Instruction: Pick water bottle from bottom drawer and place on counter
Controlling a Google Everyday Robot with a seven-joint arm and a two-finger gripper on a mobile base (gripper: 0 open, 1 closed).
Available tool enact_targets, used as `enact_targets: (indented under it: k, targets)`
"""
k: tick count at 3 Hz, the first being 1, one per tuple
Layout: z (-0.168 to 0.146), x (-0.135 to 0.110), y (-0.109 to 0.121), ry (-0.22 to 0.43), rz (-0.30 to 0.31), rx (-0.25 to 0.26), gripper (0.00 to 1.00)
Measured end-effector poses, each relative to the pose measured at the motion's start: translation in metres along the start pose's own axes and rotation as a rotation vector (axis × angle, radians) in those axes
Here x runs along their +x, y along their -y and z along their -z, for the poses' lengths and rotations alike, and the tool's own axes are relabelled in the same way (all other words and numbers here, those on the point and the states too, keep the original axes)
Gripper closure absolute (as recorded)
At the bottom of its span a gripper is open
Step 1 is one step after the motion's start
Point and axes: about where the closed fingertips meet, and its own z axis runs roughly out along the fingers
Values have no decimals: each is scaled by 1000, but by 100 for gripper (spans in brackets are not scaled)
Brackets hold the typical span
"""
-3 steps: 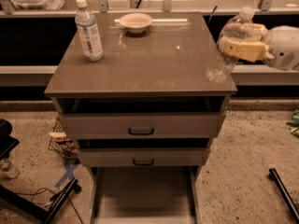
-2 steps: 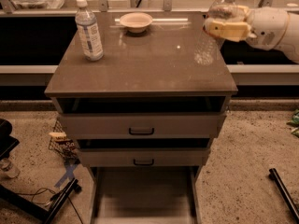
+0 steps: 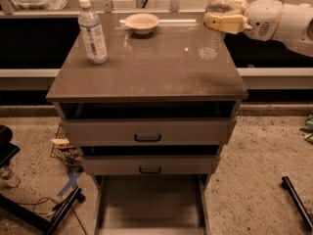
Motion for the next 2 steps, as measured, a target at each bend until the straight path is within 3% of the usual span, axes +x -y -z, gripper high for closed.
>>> enact_targets:
  k: [1, 2]
  targets:
    - [-12, 11, 4, -19, -16, -3, 100]
    - [-31, 34, 16, -55, -55, 27, 100]
